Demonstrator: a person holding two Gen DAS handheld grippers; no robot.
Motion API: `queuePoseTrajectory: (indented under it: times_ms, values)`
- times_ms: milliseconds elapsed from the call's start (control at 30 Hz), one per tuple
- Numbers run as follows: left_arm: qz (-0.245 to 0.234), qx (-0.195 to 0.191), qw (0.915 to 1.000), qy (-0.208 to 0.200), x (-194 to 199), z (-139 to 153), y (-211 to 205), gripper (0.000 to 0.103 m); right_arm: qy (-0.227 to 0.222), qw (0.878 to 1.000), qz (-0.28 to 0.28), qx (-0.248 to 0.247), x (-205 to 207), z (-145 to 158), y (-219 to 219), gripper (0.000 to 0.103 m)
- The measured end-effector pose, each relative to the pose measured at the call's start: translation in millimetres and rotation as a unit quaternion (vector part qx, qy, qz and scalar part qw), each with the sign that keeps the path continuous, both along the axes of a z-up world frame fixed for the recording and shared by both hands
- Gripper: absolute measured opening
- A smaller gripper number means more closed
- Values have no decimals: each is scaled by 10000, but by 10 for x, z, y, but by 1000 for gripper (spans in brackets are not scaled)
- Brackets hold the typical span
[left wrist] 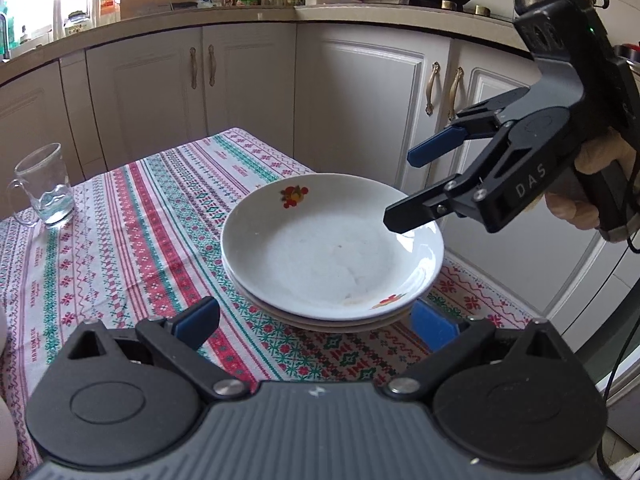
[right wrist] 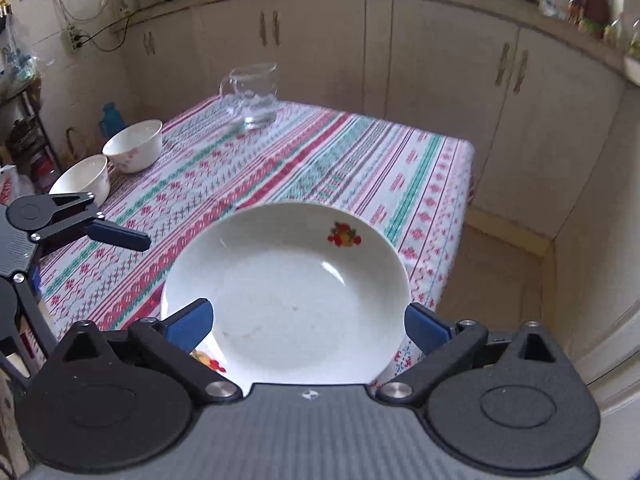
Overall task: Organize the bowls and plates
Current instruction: 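Withdraw the right gripper and move both grippers toward the white bowls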
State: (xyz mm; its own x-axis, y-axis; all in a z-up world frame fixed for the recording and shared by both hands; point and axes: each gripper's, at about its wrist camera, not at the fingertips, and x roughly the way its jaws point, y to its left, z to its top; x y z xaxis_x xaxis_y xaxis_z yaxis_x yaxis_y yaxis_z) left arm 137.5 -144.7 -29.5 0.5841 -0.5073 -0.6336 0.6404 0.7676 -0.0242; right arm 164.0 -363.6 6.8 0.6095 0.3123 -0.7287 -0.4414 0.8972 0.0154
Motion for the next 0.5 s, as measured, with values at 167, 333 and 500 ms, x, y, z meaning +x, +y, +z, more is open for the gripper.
queuePoseTrajectory:
  times_ms: [167, 333, 500]
  values:
    - [299, -21, 9994, -172, -173, 134, 248, 102, -585, 9975, -267, -300, -292, 79, 302, 103]
    - [584, 13, 9977, -330, -360, 224, 569, 102, -933, 9947, -247, -359, -548, 113, 661, 103]
    - [934, 124, 9944, -473, -599, 276, 948, 102, -1216, 9924, -138, -144, -750, 120, 1008, 103]
